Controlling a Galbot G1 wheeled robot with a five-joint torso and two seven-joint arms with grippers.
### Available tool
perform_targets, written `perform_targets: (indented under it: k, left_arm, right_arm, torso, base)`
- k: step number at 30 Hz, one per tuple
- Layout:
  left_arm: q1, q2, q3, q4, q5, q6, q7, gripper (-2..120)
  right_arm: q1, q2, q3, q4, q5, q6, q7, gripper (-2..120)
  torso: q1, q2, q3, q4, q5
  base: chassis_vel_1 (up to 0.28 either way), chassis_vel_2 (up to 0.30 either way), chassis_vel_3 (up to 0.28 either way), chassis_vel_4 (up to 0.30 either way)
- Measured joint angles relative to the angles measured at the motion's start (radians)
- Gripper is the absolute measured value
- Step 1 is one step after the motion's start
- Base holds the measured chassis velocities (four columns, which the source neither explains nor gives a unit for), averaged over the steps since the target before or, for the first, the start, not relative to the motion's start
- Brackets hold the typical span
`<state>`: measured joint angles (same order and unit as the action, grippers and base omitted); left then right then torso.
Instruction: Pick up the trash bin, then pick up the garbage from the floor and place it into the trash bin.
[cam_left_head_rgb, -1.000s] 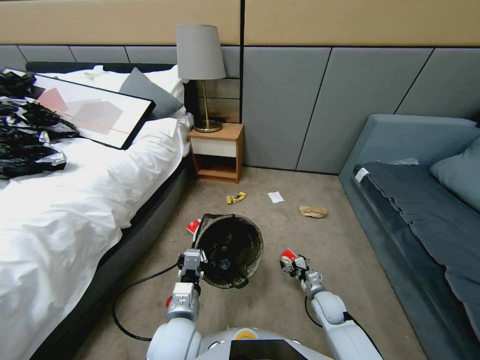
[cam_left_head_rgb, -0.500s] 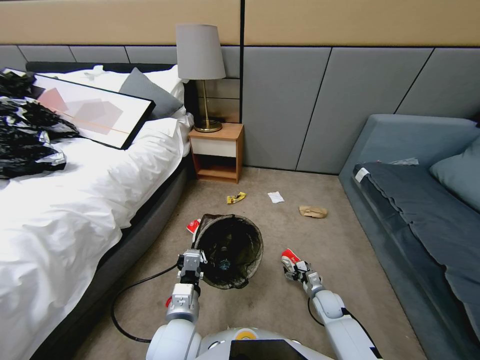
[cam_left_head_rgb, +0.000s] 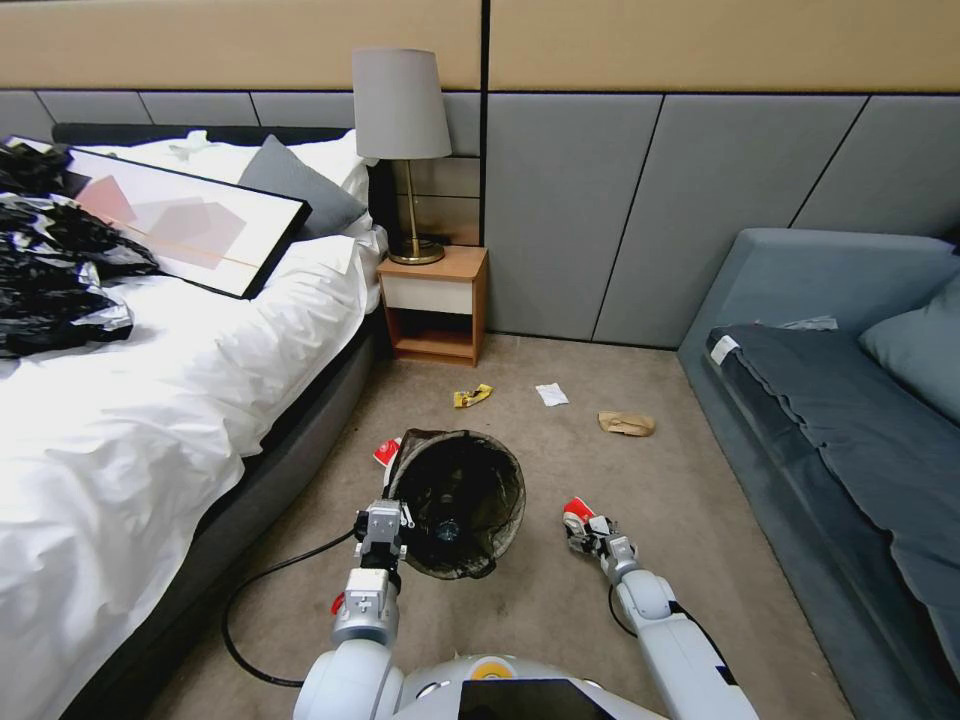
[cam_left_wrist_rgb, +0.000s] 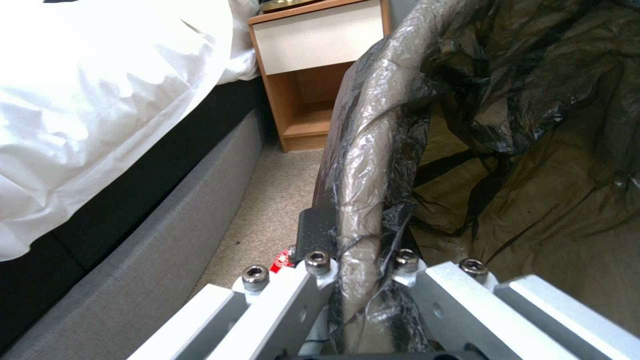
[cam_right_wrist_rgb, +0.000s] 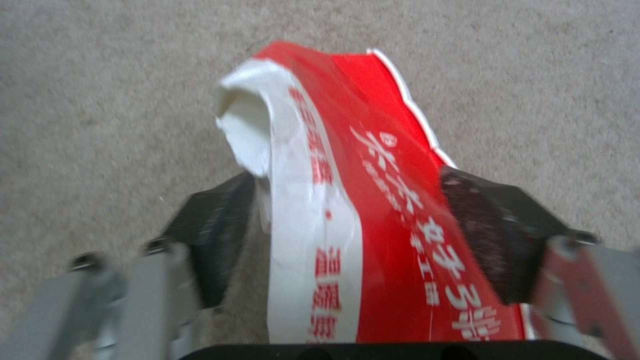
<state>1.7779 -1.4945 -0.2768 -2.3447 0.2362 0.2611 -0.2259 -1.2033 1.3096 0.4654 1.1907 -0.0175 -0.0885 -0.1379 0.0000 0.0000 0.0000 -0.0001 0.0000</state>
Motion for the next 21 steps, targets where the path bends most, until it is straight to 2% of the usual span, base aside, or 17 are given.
perform_targets:
  k: [2,4,7,8,11,13,15,21]
  left_arm:
    - [0.001,0.004,-0.001,0.002,0.0,0.0,0.0,0]
    - [0.001,0.005,-0.001,0.002,0.0,0.0,0.0,0]
    - [-0.001,0.008,0.007,0.007,0.001,0.002,-0.001,0]
    - [-0.001,0.008,0.007,0.007,0.001,0.002,-0.001,0]
    - [-0.002,0.012,0.012,0.011,0.002,0.003,-0.001,0]
    - [-0.002,0.013,0.012,0.011,0.002,0.003,-0.001,0]
    - [-0.001,0.015,0.011,0.011,0.002,0.003,-0.001,0]
    - [-0.001,0.018,0.013,0.011,0.002,0.004,-0.001,0]
  right_arm:
    - [0.0,0.002,0.002,-0.01,-0.003,0.011,-0.006,52]
    - [0.0,0.003,0.003,-0.014,-0.005,0.014,-0.006,48]
    - [0.0,0.005,0.001,-0.018,-0.008,0.019,-0.007,34]
    - [0.0,0.005,0.001,-0.018,-0.008,0.019,-0.007,34]
    - [0.001,0.004,0.001,-0.018,-0.008,0.019,-0.007,20]
    - [0.001,0.003,0.001,-0.017,-0.008,0.019,-0.007,17]
    - [0.0,0.001,0.001,-0.017,-0.008,0.019,-0.007,4]
    - [-0.004,0.0,0.002,-0.014,-0.008,0.019,-0.008,0]
  torso:
    - [0.0,0.0,0.0,0.0001,-0.0002]
    - [0.0,0.0,0.0,0.0001,-0.0002]
    - [0.0,0.0,0.0,0.0002,-0.0001]
    - [0.0,0.0,0.0,0.0002,-0.0001]
    - [0.0,0.0,0.0,0.0001,-0.0001]
    - [0.0,0.0,0.0,0.0001,-0.0001]
    - [0.0,0.0,0.0,0.0001,-0.0001]
    - [0.0,0.0,0.0,0.0001,-0.0002]
  base:
    - [0.0,0.0,0.0,0.0]
    - [0.0,0.0,0.0,0.0]
    - [0.0,0.0,0.0,0.0]
    - [0.0,0.0,0.0,0.0]
    - [0.0,0.0,0.0,0.0]
    - [0.0,0.0,0.0,0.0]
    - [0.0,0.0,0.0,0.0]
    - [0.0,0.0,0.0,0.0]
